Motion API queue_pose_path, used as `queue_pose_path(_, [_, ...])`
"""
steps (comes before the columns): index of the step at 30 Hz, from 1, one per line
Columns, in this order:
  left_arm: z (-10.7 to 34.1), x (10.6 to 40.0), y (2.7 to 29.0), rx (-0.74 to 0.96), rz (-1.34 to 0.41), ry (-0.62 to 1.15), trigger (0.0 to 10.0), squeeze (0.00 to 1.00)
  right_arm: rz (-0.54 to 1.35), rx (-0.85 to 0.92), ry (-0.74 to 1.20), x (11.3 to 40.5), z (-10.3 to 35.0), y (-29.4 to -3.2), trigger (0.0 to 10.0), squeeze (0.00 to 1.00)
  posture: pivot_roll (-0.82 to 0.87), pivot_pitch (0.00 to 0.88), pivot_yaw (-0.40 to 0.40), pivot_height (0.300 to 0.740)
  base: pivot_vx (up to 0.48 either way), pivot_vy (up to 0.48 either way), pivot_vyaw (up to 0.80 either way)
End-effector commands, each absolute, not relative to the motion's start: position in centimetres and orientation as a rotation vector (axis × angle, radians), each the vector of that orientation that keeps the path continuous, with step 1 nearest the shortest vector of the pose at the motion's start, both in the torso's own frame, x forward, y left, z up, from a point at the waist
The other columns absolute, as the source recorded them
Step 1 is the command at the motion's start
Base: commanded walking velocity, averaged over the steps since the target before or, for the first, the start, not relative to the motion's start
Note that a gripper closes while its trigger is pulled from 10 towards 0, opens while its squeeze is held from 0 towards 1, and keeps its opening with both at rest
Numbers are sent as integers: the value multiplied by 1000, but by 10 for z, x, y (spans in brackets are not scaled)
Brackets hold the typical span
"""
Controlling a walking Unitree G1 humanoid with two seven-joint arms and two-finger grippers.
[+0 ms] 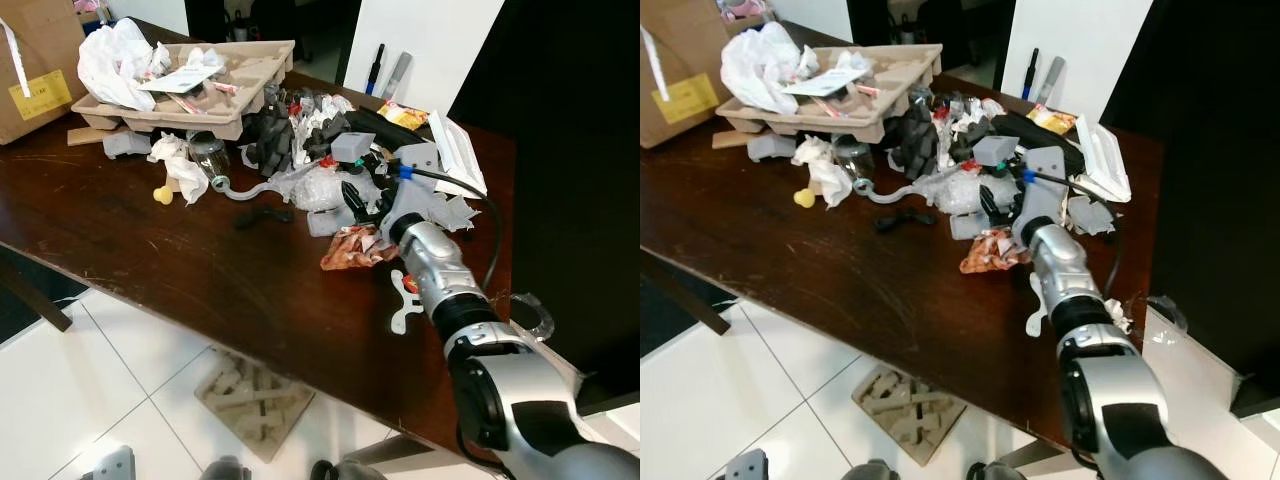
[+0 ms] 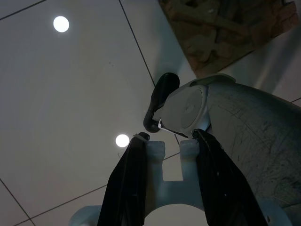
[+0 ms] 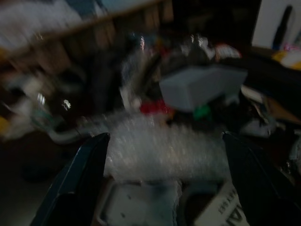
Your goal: Picking trash to rubbish bin
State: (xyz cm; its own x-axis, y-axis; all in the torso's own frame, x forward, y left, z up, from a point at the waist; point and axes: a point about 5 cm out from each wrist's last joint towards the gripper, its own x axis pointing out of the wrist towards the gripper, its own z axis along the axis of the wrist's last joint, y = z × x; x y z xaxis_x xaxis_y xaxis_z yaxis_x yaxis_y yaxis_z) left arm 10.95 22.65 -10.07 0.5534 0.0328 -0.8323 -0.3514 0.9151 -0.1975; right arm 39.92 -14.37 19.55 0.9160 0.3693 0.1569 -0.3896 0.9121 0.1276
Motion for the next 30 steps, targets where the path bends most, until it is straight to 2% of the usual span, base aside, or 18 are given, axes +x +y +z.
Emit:
queue_pose_path(1, [-108,95,213,-400,200,1027,10000,0,426,239,-160,397,201,-155,10000,0,238,164,-97,740,0,0,0])
queue_pose_path(5, [-108,94,213,-413,195,1026,10000,0,551,265,-234,391,215,-167,10000,0,239,164,-94,740,0,0,0])
queue_pose_path(8, [-108,94,212,-417,192,1024,10000,0,761,116,-254,376,217,-175,10000,0,240,164,-91,740,0,0,0])
queue_pose_path(12, [-108,94,213,-419,194,1022,10000,0,909,0,-229,363,215,-178,10000,0,239,164,-91,740,0,0,0])
queue_pose_path(14, [-108,94,213,-419,194,1022,10000,0,909,0,-229,363,215,-178,10000,0,239,164,-91,740,0,0,0])
queue_pose_path(15, [-107,94,214,-419,196,1020,10000,0,1031,-89,-181,352,211,-176,10000,0,238,164,-89,740,0,0,0])
queue_pose_path(16, [-107,94,214,-419,196,1020,10000,0,1031,-89,-181,352,211,-176,10000,0,238,164,-89,740,0,0,0])
queue_pose_path(17, [-107,93,215,-418,199,1020,10000,0,1102,-164,-132,346,206,-174,10000,98,238,162,-88,740,0,0,0])
queue_pose_path(18, [-107,93,216,-415,202,1022,10000,0,1137,-256,-90,344,201,-168,10000,753,238,160,-86,740,0,0,0])
queue_pose_path(19, [-107,93,217,-413,205,1024,10000,0,1152,-313,-66,344,197,-163,10000,1000,240,160,-86,740,0,0,0])
queue_pose_path(25, [-107,92,219,-410,206,1026,10000,0,1203,-421,-53,340,195,-150,10000,1000,246,159,-87,740,0,0,0])
queue_pose_path(27, [-107,92,220,-409,209,1025,10000,0,1194,-554,-81,340,195,-140,10000,1000,247,156,-86,740,0,0,0])
queue_pose_path(28, [-107,92,220,-409,209,1025,10000,0,1194,-554,-81,340,195,-140,10000,1000,247,156,-86,740,0,0,0])
queue_pose_path(29, [-107,92,220,-409,211,1025,10000,0,1190,-608,-97,340,196,-134,10000,333,248,154,-86,740,0,0,0])
queue_pose_path(30, [-107,92,220,-409,211,1025,10000,0,1190,-608,-97,340,196,-134,10000,333,248,154,-86,740,0,0,0])
